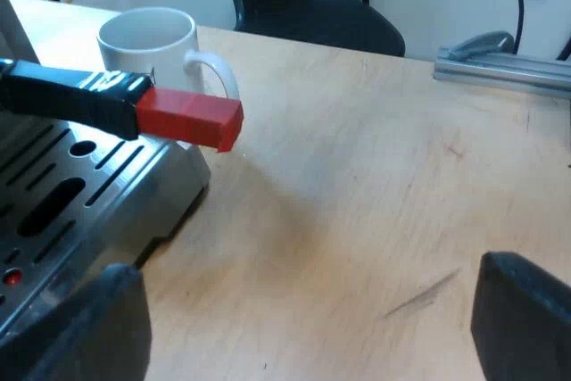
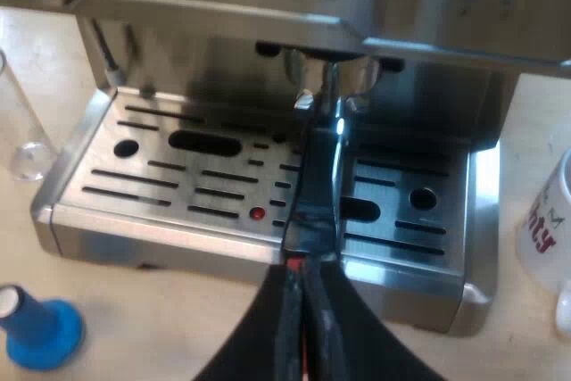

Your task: Grind coffee beans and then tamp

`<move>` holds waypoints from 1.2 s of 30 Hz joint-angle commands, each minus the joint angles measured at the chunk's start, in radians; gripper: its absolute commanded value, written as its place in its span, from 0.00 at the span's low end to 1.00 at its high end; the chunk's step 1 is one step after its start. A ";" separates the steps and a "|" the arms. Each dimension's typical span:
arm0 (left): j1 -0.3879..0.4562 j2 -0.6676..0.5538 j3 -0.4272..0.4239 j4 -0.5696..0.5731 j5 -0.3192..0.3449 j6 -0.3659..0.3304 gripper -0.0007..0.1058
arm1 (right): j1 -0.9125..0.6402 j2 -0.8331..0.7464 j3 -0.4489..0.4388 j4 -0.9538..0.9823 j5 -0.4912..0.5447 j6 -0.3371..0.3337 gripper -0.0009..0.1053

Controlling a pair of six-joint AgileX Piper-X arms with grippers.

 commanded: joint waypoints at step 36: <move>-0.006 0.000 -0.009 -0.011 -0.003 0.011 0.75 | -0.275 0.219 -0.034 0.031 -0.422 0.022 0.58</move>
